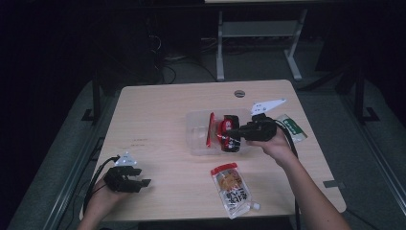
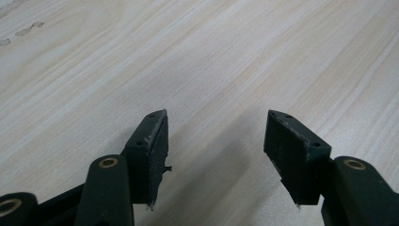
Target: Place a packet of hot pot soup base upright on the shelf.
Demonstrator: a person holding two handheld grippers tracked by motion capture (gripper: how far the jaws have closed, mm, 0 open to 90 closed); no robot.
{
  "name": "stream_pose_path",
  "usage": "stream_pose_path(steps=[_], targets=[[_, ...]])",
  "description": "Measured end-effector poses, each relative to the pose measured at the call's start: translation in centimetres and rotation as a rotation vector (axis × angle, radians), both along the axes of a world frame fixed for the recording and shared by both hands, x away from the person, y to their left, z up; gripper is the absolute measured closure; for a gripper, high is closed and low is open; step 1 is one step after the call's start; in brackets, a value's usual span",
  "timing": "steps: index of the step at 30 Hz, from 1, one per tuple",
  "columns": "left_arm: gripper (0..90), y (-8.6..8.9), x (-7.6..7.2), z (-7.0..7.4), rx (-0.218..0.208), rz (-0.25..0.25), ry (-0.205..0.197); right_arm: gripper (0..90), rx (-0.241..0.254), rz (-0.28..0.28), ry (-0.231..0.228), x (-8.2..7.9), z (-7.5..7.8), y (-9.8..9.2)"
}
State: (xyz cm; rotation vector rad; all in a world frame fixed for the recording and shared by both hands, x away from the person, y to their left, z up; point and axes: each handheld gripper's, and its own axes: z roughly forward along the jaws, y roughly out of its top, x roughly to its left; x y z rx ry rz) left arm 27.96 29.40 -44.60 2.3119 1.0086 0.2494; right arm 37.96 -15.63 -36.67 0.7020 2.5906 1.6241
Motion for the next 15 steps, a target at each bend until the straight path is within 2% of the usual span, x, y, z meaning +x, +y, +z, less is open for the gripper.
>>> stream_pose_path(steps=[15], targets=[[40.1, -0.1, 0.0, -0.1, 0.003, -0.001, 0.008, 89.6, 0.014, -0.009, 0.002, 1.3, -0.7, 1.2]])
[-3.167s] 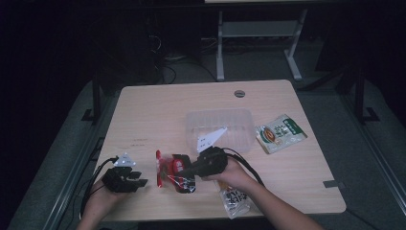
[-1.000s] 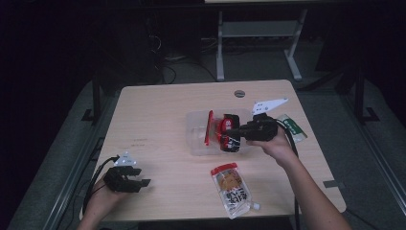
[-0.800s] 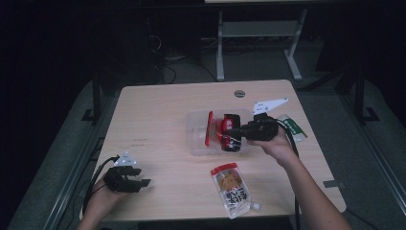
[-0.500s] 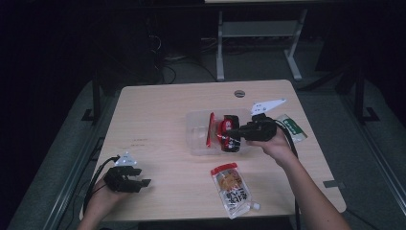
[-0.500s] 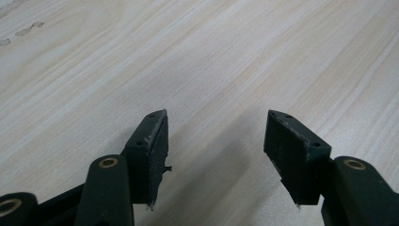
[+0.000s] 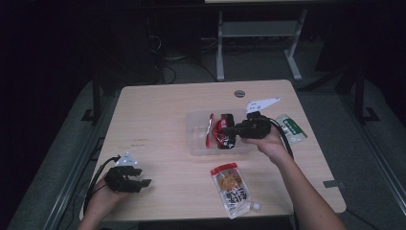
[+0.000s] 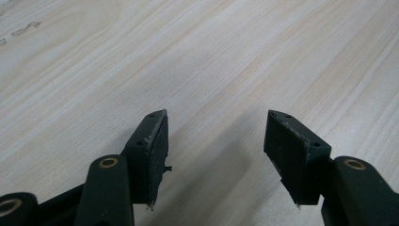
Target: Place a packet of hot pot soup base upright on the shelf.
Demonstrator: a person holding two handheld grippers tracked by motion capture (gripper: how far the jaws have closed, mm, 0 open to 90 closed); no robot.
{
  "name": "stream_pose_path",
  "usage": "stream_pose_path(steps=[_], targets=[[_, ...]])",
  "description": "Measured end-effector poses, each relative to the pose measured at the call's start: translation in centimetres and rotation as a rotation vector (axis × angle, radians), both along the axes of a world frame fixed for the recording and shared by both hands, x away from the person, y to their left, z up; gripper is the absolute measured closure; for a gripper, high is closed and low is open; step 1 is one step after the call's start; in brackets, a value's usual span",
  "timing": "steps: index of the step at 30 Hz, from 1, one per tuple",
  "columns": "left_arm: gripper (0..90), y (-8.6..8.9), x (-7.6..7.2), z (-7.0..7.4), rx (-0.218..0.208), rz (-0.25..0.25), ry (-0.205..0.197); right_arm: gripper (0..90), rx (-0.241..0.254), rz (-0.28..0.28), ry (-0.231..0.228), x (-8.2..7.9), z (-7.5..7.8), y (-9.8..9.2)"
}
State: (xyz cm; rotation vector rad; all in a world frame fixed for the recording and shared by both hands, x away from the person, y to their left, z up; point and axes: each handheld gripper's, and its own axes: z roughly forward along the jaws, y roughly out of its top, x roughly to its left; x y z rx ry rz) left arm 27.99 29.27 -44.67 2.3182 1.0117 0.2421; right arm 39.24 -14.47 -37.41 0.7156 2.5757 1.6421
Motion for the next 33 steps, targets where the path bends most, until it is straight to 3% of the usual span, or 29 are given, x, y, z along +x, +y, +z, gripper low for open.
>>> stream_pose_path(steps=[14, 28, 33], targets=[[40.1, -0.1, 0.0, -0.1, -0.003, -0.006, 0.002, 89.4, -0.011, -0.014, 0.009, 1.8, -1.4, 2.1], [40.1, -0.2, 0.0, -0.2, 0.001, -0.010, 0.001, 88.1, -0.026, -0.035, -0.007, 1.9, -2.2, 2.8], [40.1, -0.2, -0.1, -0.2, -0.001, -0.008, 0.002, 77.4, -0.027, -0.054, -0.008, 1.9, -2.3, 2.9]])
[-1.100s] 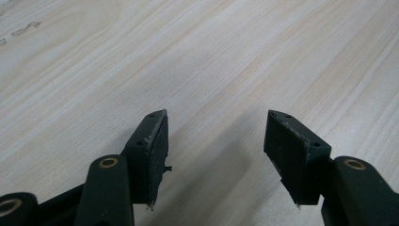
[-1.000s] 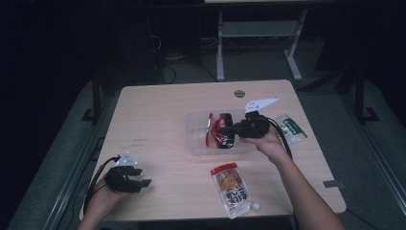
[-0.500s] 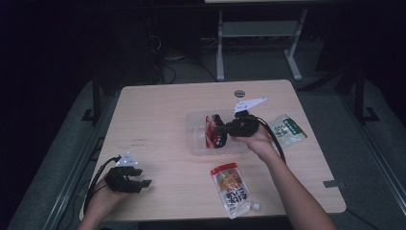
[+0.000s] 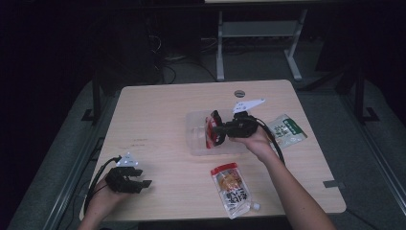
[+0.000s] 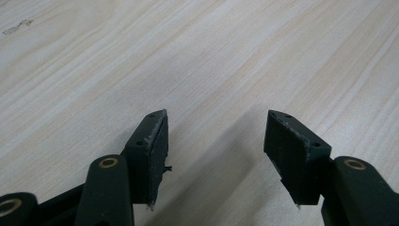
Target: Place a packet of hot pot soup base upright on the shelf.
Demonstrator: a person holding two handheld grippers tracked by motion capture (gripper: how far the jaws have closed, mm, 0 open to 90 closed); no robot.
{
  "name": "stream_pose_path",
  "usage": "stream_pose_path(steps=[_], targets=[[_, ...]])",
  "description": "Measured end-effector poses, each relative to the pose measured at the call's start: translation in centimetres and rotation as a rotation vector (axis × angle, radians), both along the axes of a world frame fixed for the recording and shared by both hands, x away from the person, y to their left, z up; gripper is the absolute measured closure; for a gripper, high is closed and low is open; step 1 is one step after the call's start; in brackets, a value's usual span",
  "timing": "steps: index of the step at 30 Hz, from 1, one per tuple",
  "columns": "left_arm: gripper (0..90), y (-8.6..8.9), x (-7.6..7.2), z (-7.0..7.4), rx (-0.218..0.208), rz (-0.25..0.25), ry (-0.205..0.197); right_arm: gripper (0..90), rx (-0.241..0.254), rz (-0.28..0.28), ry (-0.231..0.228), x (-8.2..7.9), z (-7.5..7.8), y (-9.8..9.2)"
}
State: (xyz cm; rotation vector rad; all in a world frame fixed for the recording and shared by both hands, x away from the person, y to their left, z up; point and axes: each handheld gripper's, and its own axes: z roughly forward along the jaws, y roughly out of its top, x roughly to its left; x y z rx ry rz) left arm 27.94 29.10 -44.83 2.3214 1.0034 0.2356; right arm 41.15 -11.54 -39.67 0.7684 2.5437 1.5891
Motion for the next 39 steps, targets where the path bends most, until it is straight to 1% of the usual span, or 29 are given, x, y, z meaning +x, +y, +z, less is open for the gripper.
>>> stream_pose_path(steps=[2, 3, 6, 7, 8, 10, 11, 12, 13, 14, 15, 16, 21, 25, 29, 30, 31, 32, 35, 39], targets=[[40.1, 0.0, 0.0, 0.0, 0.002, 0.000, 0.000, 72.8, -0.006, -0.004, 0.004, -0.1, 0.1, 0.0], [40.1, 0.0, 0.0, 0.0, 0.002, 0.000, 0.000, 72.8, -0.006, -0.004, 0.004, -0.1, 0.1, 0.0], [40.1, 0.1, 0.0, 0.0, 0.004, -0.001, 0.001, 65.6, 0.002, -0.010, 0.005, -0.1, 0.2, -0.1], [40.1, 0.1, 0.0, 0.0, 0.004, -0.001, 0.001, 65.6, 0.002, -0.010, 0.005, -0.1, 0.2, -0.1], [40.1, 0.1, 0.0, 0.0, 0.004, 0.002, 0.002, 58.1, 0.011, -0.018, 0.010, -0.2, 0.4, -0.2], [40.1, 0.1, 0.0, 0.0, -0.001, 0.006, 0.001, 49.0, 0.021, -0.027, 0.020, -0.3, 0.5, -0.3], [40.1, 0.1, 0.0, 0.0, -0.001, 0.006, 0.001, 49.0, 0.021, -0.027, 0.020, -0.3, 0.5, -0.3], [40.0, 0.1, 0.0, 0.0, 0.001, 0.004, 0.001, 40.5, 0.016, -0.031, 0.016, -0.5, 0.8, -0.3], [40.0, 0.1, 0.0, 0.0, 0.003, 0.004, 0.001, 40.5, 0.016, -0.031, 0.016, -0.5, 0.8, -0.3], [40.1, 0.1, 0.0, 0.0, 0.003, 0.004, 0.001, 35.7, 0.022, -0.031, 0.025, -0.7, 1.0, -0.4], [40.1, 0.1, 0.0, 0.0, 0.001, 0.006, 0.001, 35.7, 0.022, -0.031, 0.025, -0.7, 1.0, -0.4], [40.1, 0.0, 0.0, 0.0, 0.003, 0.005, 0.000, 31.8, 0.029, -0.031, 0.031, -0.9, 1.3, -0.5], [40.1, 0.0, 0.0, 0.1, 0.001, 0.004, -0.002, 26.8, 0.040, -0.035, 0.022, -1.4, 2.1, -0.9], [40.1, 0.0, -0.1, 0.1, 0.001, 0.003, -0.002, 24.9, 0.034, -0.035, 0.009, -1.9, 2.6, -1.4], [40.0, 0.1, 0.0, 0.1, 0.000, 0.003, -0.004, 24.1, 0.009, -0.034, 0.009, -2.3, 2.8, -1.7], [39.8, 0.1, -0.1, 0.2, 0.002, -0.001, -0.005, 24.1, -0.004, -0.031, 0.008, -2.5, 2.9, -1.7], [39.7, 0.1, -0.1, 0.2, 0.002, -0.001, -0.005, 24.1, -0.004, -0.031, 0.008, -2.5, 2.9, -1.7], [39.4, 0.0, -0.1, 0.3, -0.008, -0.007, -0.009, 24.1, -0.031, -0.026, -0.002, -2.9, 3.0, -1.8], [39.0, -0.2, -0.3, 0.4, -0.019, -0.013, -0.008, 24.1, -0.045, -0.024, -0.011, -3.6, 3.1, -2.1], [38.0, -0.4, -0.3, 0.4, -0.016, -0.026, -0.013, 24.1, -0.072, -0.040, -0.017, -4.4, 2.9, -2.8]])
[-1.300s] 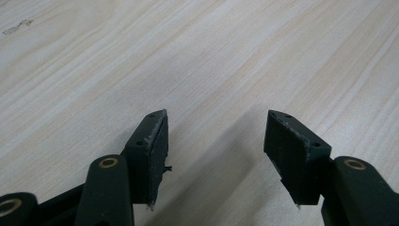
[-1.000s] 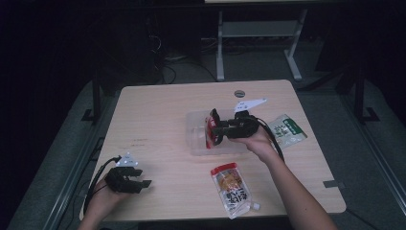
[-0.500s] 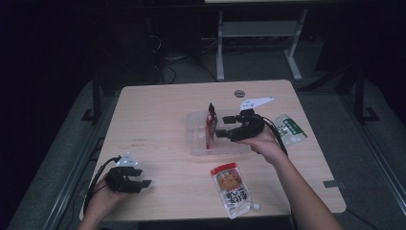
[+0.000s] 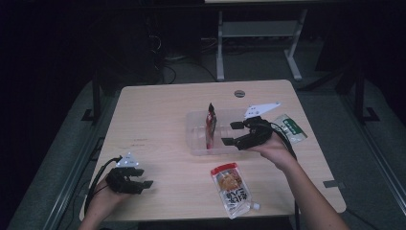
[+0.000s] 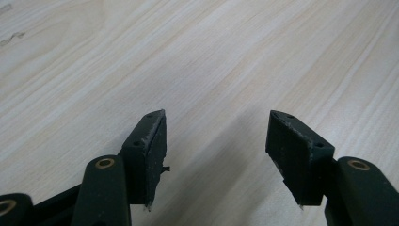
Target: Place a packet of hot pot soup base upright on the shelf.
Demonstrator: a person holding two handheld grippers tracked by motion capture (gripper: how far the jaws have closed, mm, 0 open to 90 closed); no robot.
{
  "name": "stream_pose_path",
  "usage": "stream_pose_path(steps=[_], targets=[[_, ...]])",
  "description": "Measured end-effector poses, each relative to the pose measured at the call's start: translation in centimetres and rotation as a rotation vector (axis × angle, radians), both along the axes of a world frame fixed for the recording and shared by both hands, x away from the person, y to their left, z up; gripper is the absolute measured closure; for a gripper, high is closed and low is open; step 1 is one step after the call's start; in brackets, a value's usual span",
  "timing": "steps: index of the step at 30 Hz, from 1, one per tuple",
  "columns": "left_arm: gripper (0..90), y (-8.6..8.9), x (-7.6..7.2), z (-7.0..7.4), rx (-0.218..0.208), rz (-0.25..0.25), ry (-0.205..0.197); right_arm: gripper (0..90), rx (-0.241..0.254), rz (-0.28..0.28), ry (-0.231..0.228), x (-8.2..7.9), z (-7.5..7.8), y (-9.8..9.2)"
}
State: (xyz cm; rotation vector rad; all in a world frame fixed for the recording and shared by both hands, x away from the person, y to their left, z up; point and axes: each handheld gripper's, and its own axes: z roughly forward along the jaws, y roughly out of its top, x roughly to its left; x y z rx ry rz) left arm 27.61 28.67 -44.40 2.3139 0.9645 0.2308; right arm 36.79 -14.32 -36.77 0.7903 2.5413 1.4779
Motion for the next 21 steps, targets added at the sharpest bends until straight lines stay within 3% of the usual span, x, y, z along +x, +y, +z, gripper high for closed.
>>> stream_pose_path(steps=[6, 17, 21], targets=[[36.7, -0.1, 0.0, 0.0, -0.017, -0.004, 0.019, 24.2, -0.047, -0.031, -0.012, -1.5, -1.0, -1.7], [36.6, -0.4, -0.1, 0.1, -0.018, -0.007, 0.013, 24.2, -0.072, -0.086, -0.015, -3.7, -2.3, -4.3], [36.6, -0.4, -0.2, 0.1, -0.018, -0.005, 0.013, 24.3, -0.103, -0.101, -0.012, -4.7, -2.8, -5.1]])
